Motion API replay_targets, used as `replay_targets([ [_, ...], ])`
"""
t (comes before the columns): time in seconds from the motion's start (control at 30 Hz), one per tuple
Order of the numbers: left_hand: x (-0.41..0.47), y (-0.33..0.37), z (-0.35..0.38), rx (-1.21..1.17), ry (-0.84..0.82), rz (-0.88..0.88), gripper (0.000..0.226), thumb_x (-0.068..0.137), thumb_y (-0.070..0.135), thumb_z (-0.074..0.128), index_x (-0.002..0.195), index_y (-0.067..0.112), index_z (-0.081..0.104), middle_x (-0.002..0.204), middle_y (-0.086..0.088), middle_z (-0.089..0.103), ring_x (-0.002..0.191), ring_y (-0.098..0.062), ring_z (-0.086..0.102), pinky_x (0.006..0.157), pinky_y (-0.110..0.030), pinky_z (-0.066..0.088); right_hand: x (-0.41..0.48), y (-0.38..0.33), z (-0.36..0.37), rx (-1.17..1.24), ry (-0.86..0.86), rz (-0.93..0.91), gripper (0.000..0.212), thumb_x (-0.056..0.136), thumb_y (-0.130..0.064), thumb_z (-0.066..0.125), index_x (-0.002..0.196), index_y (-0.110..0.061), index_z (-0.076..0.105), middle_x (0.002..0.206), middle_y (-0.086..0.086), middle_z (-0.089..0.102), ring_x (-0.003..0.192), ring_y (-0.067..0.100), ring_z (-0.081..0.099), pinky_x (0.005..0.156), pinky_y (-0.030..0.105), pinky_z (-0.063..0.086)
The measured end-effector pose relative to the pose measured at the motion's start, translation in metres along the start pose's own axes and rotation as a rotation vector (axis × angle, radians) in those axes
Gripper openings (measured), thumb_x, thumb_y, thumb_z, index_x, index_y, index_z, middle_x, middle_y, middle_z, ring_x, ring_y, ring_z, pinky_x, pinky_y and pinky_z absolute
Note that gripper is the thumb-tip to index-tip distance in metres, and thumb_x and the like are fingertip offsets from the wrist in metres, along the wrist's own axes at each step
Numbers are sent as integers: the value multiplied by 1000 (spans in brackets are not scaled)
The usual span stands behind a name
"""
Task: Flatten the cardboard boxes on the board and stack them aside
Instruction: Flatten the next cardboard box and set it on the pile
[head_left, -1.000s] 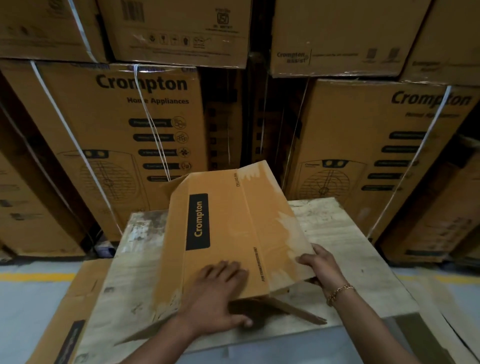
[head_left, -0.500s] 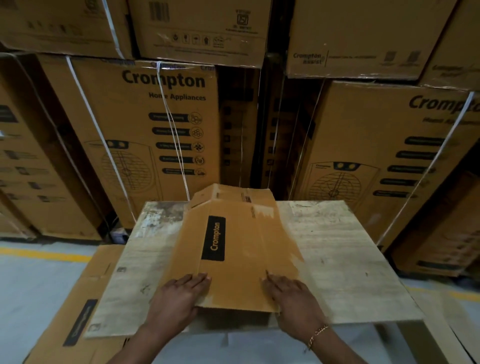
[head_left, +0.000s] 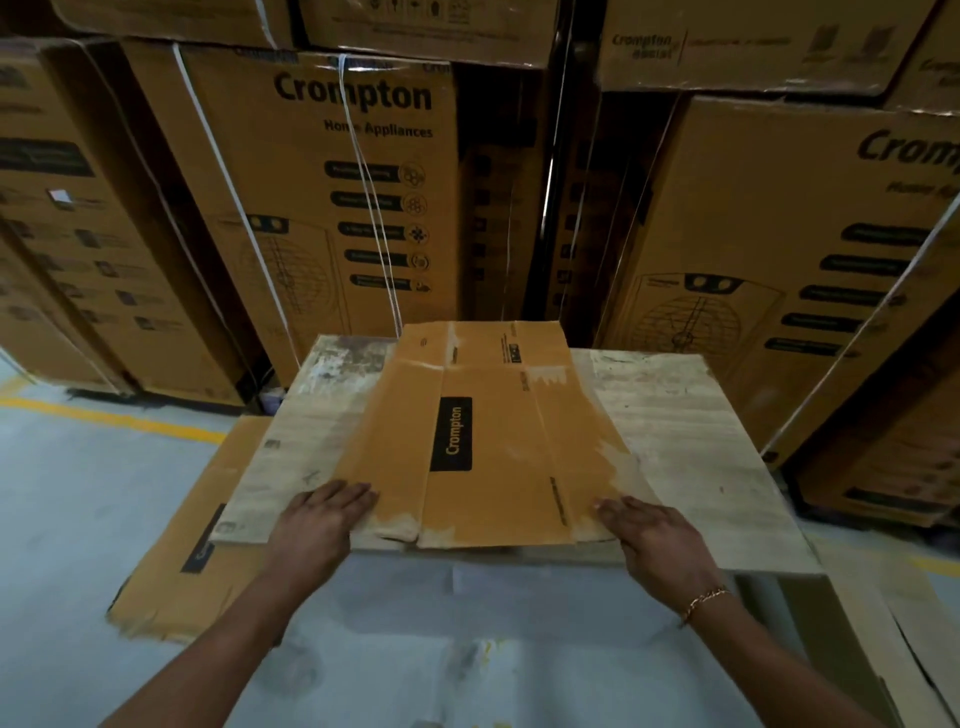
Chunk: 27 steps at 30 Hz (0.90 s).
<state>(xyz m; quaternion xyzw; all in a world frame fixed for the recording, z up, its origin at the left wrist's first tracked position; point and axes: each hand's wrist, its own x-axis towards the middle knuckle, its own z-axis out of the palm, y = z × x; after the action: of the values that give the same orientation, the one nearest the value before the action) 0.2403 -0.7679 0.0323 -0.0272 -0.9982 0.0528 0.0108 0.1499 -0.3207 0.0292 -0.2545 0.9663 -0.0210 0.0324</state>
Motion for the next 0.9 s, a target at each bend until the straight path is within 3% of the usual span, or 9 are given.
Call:
replay_targets([
  [0.07, -18, 10, 17, -40, -113, -56, 73, 62, -2, 70, 129, 26, 65, 135, 1, 63, 122, -28, 61, 77, -43, 57, -17, -1, 25, -3, -60, -19, 62, 78, -18, 71, 137, -34, 56, 136, -14, 60, 121, 15, 61, 86, 36, 55],
  [0.23, -60, 29, 73, -149, -537, -234, 63, 96, 26, 47, 155, 30, 25, 166, -6, 11, 148, -33, 23, 105, -51, 41, -51, -10, 77, 192, -288, 130, 51, 96, -42, 48, 146, -33, 45, 149, -10, 48, 130, 14, 50, 106, 29, 40],
  [0.33, -64, 32, 84, -392, -612, -376, 71, 93, 48, 55, 154, 23, 27, 162, -7, 24, 143, -29, 33, 110, -45, 37, -51, -4, 89, 487, -372, 354, 61, 92, -38, 60, 147, -21, 42, 149, 0, 48, 130, 19, 49, 104, 26, 40],
  [0.43, -54, 29, 92, -692, -597, -560, 66, 95, 35, 62, 150, 11, 35, 153, -14, 40, 136, -30, 43, 101, -33, 39, -44, 9, 98, 757, -365, 620, 65, 91, -33, 67, 148, -15, 39, 149, 9, 46, 132, 27, 47, 100, 31, 39],
  [0.57, -32, 24, 106, -1018, -539, -808, 61, 92, 31, 66, 144, 9, 44, 142, -13, 52, 113, -27, 54, 92, -33, 43, -27, 22, 113, 931, -379, 844, 70, 93, -32, 66, 151, -12, 32, 155, 15, 37, 137, 33, 42, 104, 40, 39],
  [0.67, -16, 15, 130, -1211, -520, -963, 96, 64, 51, 72, 145, 11, 43, 136, -9, 57, 112, -27, 58, 95, -38, 47, -10, 22, 120, 1002, -390, 955, 69, 94, -32, 64, 152, -11, 31, 152, 16, 39, 132, 35, 44, 91, 37, 41],
  [0.73, -8, 9, 159, -1284, -522, -1054, 97, 60, 57, 76, 141, 11, 48, 132, -8, 59, 112, -28, 60, 96, -40, 49, 0, 22, 130, 1073, -399, 998, 69, 92, -35, 66, 150, -12, 34, 147, 16, 45, 127, 35, 49, 90, 38, 42],
  [0.83, 5, 5, 166, -1295, -454, -1095, 82, 60, 62, 73, 122, 10, 63, 117, -10, 68, 101, -29, 65, 95, -46, 52, 13, 24, 144, 1168, -370, 995, 64, 77, -52, 73, 124, -10, 61, 123, 16, 65, 106, 32, 63, 94, 48, 51],
  [0.9, 15, 9, 152, -1365, -361, -1129, 76, 57, 59, 75, 115, 9, 67, 110, -11, 70, 97, -32, 67, 94, -50, 53, 23, 21, 139, 1167, -290, 988, 46, 85, -51, 69, 105, -9, 69, 110, 14, 69, 98, 31, 65, 95, 49, 51],
])
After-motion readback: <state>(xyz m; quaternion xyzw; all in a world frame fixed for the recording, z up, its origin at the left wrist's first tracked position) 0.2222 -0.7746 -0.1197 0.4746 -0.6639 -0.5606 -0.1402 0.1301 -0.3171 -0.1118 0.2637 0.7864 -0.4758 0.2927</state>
